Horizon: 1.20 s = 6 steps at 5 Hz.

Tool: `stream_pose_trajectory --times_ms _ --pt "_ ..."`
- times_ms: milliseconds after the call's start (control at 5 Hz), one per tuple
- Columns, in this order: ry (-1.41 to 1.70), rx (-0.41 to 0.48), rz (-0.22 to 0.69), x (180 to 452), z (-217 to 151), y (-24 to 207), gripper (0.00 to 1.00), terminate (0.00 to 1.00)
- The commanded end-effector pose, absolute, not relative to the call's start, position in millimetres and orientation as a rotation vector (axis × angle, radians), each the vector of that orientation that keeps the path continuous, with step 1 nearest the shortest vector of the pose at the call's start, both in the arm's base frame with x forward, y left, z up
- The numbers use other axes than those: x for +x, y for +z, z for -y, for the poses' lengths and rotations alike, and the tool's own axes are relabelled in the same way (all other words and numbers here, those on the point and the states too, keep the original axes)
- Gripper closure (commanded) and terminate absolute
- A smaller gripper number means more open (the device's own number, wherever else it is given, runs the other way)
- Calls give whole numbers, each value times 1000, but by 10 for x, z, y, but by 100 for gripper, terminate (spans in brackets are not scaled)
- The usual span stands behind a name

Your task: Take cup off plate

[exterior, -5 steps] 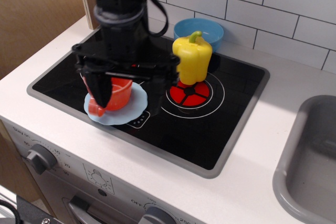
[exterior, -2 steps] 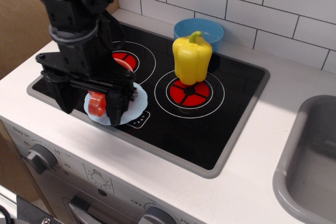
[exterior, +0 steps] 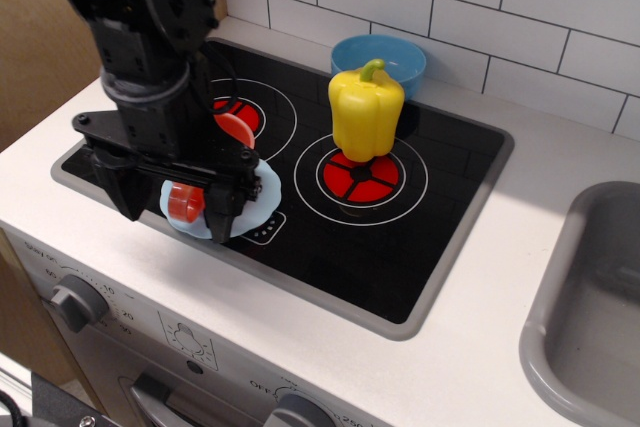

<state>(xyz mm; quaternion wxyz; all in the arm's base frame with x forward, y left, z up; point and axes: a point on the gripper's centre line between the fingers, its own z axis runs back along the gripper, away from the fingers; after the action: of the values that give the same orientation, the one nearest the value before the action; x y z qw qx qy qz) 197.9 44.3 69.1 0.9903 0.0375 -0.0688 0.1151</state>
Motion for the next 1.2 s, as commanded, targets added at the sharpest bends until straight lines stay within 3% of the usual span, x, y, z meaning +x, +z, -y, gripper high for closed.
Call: stream_pose_trajectory --times_ms 0,200,600,1000 --pt "245 83 159 2097 -430 656 100 0" --pt "259 85 157 2133 -429 651 100 0" --pt "293 32 202 2206 -495 916 100 0" --pt "358 29 227 2459 -527 955 100 0"
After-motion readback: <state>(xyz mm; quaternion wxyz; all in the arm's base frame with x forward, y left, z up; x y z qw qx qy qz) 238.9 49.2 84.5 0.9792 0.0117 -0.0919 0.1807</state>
